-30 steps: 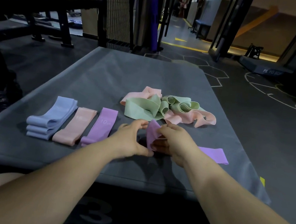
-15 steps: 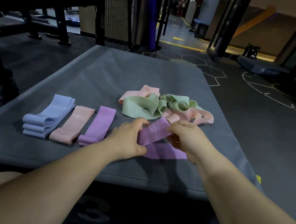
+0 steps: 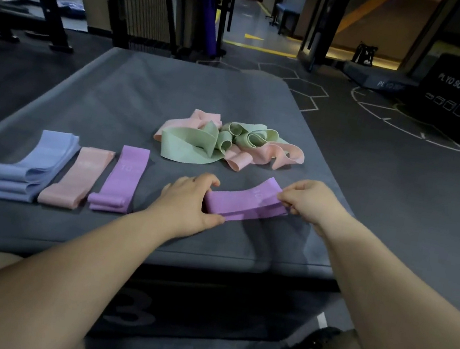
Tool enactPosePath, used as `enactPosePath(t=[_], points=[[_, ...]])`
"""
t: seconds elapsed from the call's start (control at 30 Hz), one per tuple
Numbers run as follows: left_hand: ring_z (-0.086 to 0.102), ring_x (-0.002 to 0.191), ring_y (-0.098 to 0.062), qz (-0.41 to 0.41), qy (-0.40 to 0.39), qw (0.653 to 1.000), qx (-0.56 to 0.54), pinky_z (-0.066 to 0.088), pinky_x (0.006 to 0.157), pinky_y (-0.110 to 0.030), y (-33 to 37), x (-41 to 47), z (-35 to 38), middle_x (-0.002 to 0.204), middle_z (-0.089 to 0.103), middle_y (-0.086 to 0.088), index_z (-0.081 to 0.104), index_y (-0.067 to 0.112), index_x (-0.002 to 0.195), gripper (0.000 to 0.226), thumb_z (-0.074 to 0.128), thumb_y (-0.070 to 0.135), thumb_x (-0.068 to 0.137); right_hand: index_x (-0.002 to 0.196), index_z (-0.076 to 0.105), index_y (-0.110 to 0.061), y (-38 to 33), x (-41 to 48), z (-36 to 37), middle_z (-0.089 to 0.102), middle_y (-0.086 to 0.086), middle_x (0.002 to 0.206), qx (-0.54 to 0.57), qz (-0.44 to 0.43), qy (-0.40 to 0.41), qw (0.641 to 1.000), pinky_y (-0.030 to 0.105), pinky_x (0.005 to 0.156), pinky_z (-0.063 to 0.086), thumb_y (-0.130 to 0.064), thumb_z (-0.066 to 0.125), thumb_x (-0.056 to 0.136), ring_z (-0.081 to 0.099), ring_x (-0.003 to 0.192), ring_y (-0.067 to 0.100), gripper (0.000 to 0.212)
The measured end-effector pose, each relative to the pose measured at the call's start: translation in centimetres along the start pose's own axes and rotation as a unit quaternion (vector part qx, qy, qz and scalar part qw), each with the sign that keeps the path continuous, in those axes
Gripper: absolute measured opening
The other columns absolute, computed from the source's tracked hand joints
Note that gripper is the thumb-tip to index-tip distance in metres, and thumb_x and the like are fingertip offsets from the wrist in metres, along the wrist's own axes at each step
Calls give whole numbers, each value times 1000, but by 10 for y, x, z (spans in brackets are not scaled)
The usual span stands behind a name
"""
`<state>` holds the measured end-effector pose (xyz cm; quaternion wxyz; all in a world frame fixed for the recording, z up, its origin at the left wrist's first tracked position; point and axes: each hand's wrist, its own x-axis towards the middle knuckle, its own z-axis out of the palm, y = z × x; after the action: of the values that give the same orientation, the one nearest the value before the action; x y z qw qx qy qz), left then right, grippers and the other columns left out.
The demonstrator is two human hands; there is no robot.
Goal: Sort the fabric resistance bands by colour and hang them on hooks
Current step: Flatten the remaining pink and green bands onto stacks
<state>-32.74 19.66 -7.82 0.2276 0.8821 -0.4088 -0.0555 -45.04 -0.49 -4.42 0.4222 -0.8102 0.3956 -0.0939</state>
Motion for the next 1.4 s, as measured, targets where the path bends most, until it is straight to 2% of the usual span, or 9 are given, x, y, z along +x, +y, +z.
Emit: enactPosePath(t=[0.23, 0.5, 0.6, 0.73, 0.8, 0.9, 1.13, 1.23, 1.4], points=[[44, 124, -19, 8, 10, 1000, -7, 36, 104, -40, 6, -3, 4, 133, 52, 8, 42, 29, 131, 66, 72, 49, 76, 76, 66, -16, 14, 8, -5, 57, 7, 69, -31, 14, 34, 999, 31, 64, 41, -16, 65, 78, 47, 66, 21, 3], [45, 121, -19, -11, 14, 1000, -3, 36, 103, -39, 5, -2, 1, 130, 55, 12, 41, 30, 131, 66, 72, 49, 76, 92, 68, 4, 16, 8, -2, 62, 21, 80, -146, 10, 39, 988, 37, 66, 49, -17, 62, 78, 51, 69, 25, 26], [43, 124, -19, -12, 17, 1000, 19, 33, 102, -38, 5, -3, -1, 132, 55, 12, 41, 30, 132, 65, 71, 49, 77, 77, 64, 0, 14, 4, -1, 52, 6, 70, -166, 1, 31, 986, 29, 61, 38, -18, 61, 76, 43, 66, 18, 18], [38, 128, -19, -16, 9, 999, 41, 29, 101, -37, 7, -4, -4, 133, 54, 12, 41, 31, 133, 64, 69, 52, 79, 69, 61, -8, 14, -1, 2, 53, 10, 67, -191, -2, 39, 981, 29, 59, 37, -19, 60, 74, 44, 64, 21, 13], [34, 131, -19, -16, -3, 999, 45, 27, 103, -37, 7, -5, -5, 135, 51, 11, 40, 32, 134, 65, 68, 53, 79, 84, 67, 0, 15, 0, 2, 64, 20, 80, -204, -9, 46, 978, 33, 61, 45, -22, 61, 75, 54, 69, 29, 24], [26, 137, -17, 2, -10, 999, 44, 25, 107, -39, 8, -6, -5, 144, 41, 12, 38, 33, 137, 66, 65, 54, 81, 106, 66, -14, 16, -1, 2, 67, 9, 108, -198, -25, 47, 979, 35, 78, 48, -31, 63, 81, 62, 98, 27, 31], [-11, 148, -7, 121, -85, 986, 82, -8, 119, -36, 6, -7, 3, 161, 0, 17, 13, 37, 153, 57, 35, 45, 101, 149, 37, -22, 25, -9, 7, 27, -2, 158, -284, -227, 1, 932, 38, 119, 20, -29, 46, 98, 17, 147, 19, 52], [-15, 147, -7, 132, -111, 978, 117, -10, 120, -35, 4, -7, 5, 161, -5, 15, 5, 35, 154, 56, 26, 45, 103, 156, 18, -23, 28, -11, 10, 4, -6, 165, -372, -234, -52, 897, 42, 123, 10, -40, 34, 103, -5, 151, 14, 58], [-10, 148, -7, 113, -148, 970, 154, -5, 121, -35, 0, -8, 4, 162, -6, 14, -1, 31, 154, 59, 21, 49, 103, 157, 1, -21, 32, -12, 16, -7, -3, 165, -431, -202, -80, 876, 41, 123, 0, -52, 20, 103, -14, 150, 16, 66]])
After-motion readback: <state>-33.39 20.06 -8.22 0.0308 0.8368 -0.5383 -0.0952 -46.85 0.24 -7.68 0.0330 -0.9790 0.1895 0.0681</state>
